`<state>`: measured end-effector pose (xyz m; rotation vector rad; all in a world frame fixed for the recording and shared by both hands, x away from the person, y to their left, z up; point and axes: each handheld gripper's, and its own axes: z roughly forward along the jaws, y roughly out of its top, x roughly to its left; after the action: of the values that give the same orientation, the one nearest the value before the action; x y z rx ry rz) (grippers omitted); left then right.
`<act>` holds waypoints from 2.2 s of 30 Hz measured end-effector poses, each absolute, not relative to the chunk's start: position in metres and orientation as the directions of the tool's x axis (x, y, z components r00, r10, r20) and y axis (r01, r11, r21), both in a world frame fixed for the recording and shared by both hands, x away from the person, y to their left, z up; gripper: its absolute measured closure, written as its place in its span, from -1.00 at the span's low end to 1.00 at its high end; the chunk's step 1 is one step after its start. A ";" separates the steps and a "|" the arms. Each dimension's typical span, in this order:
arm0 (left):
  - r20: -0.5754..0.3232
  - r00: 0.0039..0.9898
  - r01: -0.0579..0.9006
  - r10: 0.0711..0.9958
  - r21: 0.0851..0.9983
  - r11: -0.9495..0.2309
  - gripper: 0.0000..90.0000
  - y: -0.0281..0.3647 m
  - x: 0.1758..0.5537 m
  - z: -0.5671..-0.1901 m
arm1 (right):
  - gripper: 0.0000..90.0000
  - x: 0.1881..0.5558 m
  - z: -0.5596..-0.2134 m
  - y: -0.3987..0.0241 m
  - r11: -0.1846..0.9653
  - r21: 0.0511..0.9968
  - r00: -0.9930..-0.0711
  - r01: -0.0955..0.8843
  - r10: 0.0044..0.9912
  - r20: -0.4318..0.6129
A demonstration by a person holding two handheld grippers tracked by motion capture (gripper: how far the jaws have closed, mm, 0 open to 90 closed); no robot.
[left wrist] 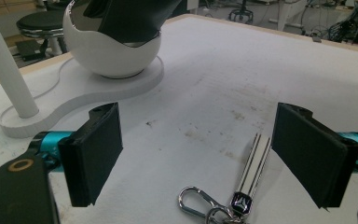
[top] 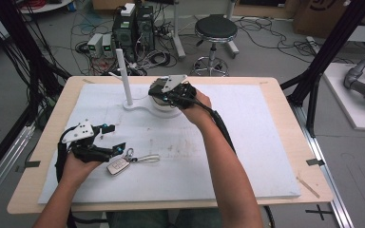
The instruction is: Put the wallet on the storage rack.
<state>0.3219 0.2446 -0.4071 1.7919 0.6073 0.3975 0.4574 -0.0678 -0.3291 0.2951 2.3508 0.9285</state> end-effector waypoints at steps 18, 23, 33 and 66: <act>-0.030 0.808 0.203 0.589 0.952 -0.229 -0.64 0.247 0.321 -0.408 | 0.08 0.461 -0.335 -0.067 0.718 0.696 -0.749 0.038 0.481 -0.455; -0.027 0.811 0.197 0.584 0.953 -0.230 -0.64 0.245 0.319 -0.407 | -0.08 0.446 -0.318 -0.088 0.656 0.753 -0.745 0.041 0.522 -0.414; -0.014 0.821 0.179 0.571 0.956 -0.234 -0.64 0.241 0.318 -0.404 | -0.28 0.395 -0.306 -0.175 0.456 0.884 -0.730 0.097 0.637 -0.248; 0.030 0.800 0.173 0.599 0.945 -0.278 -0.64 0.249 0.317 -0.407 | -0.56 0.317 -0.377 -0.291 0.276 0.952 -0.587 0.131 0.796 -0.150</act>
<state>0.3172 0.2491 -0.4066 1.8379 0.5899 0.4625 0.3169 -0.2909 -0.3773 0.8329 1.9124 1.3401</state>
